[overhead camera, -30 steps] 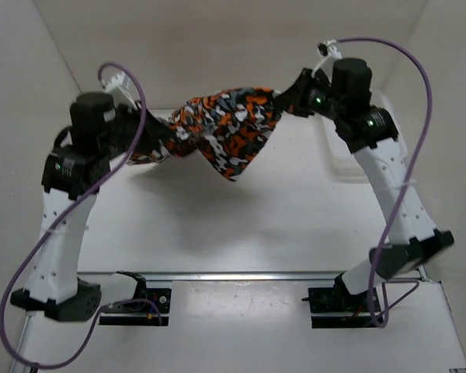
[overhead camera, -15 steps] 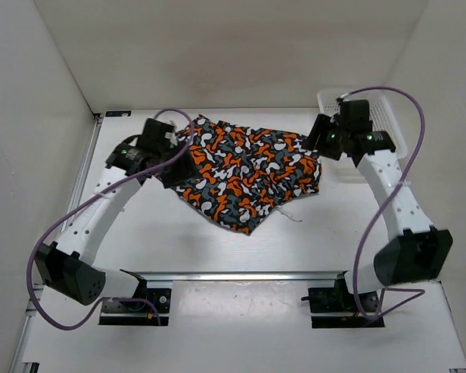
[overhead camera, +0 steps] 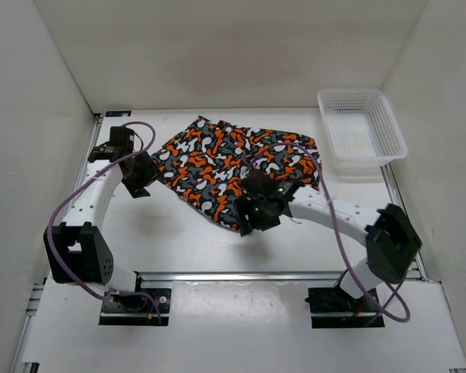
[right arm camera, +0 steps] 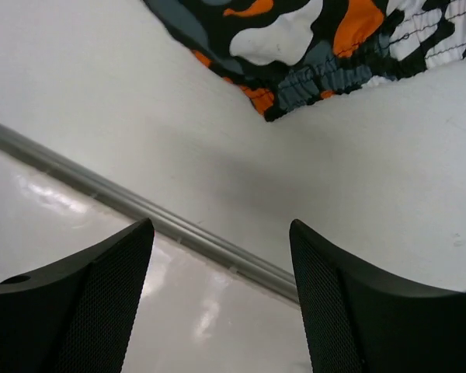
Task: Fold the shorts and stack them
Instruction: Flatten the shorts out
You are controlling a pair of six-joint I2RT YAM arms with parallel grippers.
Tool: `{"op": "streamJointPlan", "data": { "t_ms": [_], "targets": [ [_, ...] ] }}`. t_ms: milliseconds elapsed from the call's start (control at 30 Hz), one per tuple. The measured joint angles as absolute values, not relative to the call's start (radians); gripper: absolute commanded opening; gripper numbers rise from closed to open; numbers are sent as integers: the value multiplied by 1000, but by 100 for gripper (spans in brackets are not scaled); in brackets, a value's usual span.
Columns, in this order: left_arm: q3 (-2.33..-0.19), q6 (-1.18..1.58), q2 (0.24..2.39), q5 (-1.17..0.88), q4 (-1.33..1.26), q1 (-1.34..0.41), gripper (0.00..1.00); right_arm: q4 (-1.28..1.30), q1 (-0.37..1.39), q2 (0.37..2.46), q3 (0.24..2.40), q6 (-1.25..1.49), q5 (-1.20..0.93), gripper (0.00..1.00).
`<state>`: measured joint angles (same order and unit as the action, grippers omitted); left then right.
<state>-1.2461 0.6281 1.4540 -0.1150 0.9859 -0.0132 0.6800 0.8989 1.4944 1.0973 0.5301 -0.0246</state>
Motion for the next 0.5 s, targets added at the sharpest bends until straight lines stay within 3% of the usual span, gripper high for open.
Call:
{"op": "streamJointPlan", "data": {
  "t_ms": [267,300,333,467,500],
  "targets": [
    [-1216,619,1366,-130,980,17,75,680,890,1842,1396,478,173,72],
    [-1215,619,1362,-133,979,20,75,676,887,1871,1419,468,184,67],
    [-1212,619,1359,-135,976,23,75,671,880,1904,1438,459,189,48],
    [-1197,612,1358,-143,980,25,75,655,825,1967,1422,441,179,3],
    [-1196,610,1358,-144,983,25,75,651,814,1957,1397,436,181,0]
  ]
}}
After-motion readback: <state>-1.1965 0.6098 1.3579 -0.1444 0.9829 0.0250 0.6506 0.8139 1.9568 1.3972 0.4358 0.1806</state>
